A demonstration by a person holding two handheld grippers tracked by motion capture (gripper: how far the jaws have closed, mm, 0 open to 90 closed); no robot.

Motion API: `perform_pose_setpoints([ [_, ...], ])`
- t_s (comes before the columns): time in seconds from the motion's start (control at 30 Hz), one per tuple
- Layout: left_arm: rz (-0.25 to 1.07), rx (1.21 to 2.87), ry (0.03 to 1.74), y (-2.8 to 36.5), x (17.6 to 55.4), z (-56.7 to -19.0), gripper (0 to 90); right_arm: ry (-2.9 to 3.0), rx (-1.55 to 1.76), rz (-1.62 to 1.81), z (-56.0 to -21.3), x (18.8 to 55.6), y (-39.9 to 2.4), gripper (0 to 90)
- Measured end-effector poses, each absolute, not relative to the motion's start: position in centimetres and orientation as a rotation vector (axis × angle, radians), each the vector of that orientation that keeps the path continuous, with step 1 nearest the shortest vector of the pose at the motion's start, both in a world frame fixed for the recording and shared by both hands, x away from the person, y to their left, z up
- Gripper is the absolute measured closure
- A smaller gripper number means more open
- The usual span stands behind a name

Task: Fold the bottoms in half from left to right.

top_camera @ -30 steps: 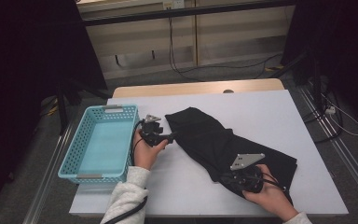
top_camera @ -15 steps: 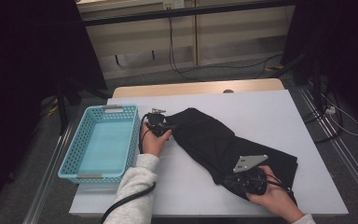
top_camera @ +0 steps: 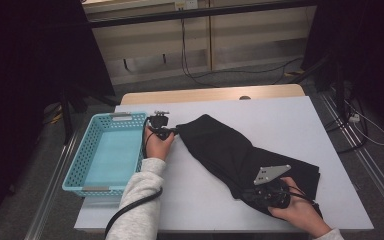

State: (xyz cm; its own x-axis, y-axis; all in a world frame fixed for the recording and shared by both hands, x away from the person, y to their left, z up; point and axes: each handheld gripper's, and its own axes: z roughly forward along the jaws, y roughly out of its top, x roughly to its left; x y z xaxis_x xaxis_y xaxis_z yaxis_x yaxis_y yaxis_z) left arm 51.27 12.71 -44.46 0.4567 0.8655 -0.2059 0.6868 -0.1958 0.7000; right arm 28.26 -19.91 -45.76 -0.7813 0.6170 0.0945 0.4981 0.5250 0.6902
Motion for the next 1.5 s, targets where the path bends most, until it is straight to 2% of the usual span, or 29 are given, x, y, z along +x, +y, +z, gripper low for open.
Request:
perform_pose_setpoints([
  [0.03,0.279,1.945,1.303,12.6,51.3,-44.6,87.4,2.599,0.960,1.100,-45.8,28.3,-19.9,85.0],
  [0.1,0.286,1.941,1.286,12.4,51.3,-45.0,68.7,2.601,0.961,1.101,-45.8,28.3,-19.9,85.0],
  [0.17,0.274,1.934,1.301,12.1,51.4,-45.4,54.7,2.604,0.955,1.098,-45.8,28.3,-19.9,85.0],
  [0.23,0.287,1.924,1.324,12.0,51.5,-45.9,46.1,2.604,0.955,1.096,-45.7,28.3,-19.9,85.0],
  [0.33,0.273,1.914,1.313,11.6,51.6,-46.1,49.9,2.603,0.958,1.101,-45.8,28.3,-19.9,85.0],
  [0.37,0.228,1.907,1.317,11.5,51.6,-46.1,56.5,2.602,0.960,1.103,-45.8,28.3,-19.9,84.9],
  [0.43,0.235,1.911,1.323,11.3,51.6,-46.1,61.8,2.599,0.962,1.103,-45.8,28.3,-19.8,84.8],
  [0.53,0.186,1.918,1.339,11.2,51.5,-46.1,86.2,2.593,0.959,1.100,-45.8,28.3,-19.7,84.3],
  [0.57,0.189,1.914,1.342,11.2,51.4,-46.1,88.3,2.589,0.960,1.100,-45.8,28.3,-19.6,83.7],
  [0.7,0.206,1.887,1.378,12.0,51.2,-45.6,89.2,2.561,0.972,1.125,-45.3,28.4,-19.6,72.3],
  [0.77,0.217,1.879,1.408,12.7,51.1,-45.3,89.2,2.518,0.980,1.146,-44.6,28.4,-20.0,63.0],
  [0.87,0.255,1.854,1.428,13.8,50.8,-44.9,89.2,2.423,1.029,1.164,-43.4,29.0,-21.8,56.9],
  [1.0,0.271,1.860,1.414,13.8,50.3,-44.8,89.2,2.299,1.136,1.138,-42.7,30.2,-25.0,57.5],
  [1.17,0.286,1.889,1.403,13.6,50.2,-44.8,89.1,2.191,1.274,1.013,-44.0,31.5,-28.4,63.5],
  [1.5,0.291,1.901,1.396,13.7,50.0,-44.7,89.2,2.146,1.373,0.871,-46.0,33.1,-30.7,65.7],
])
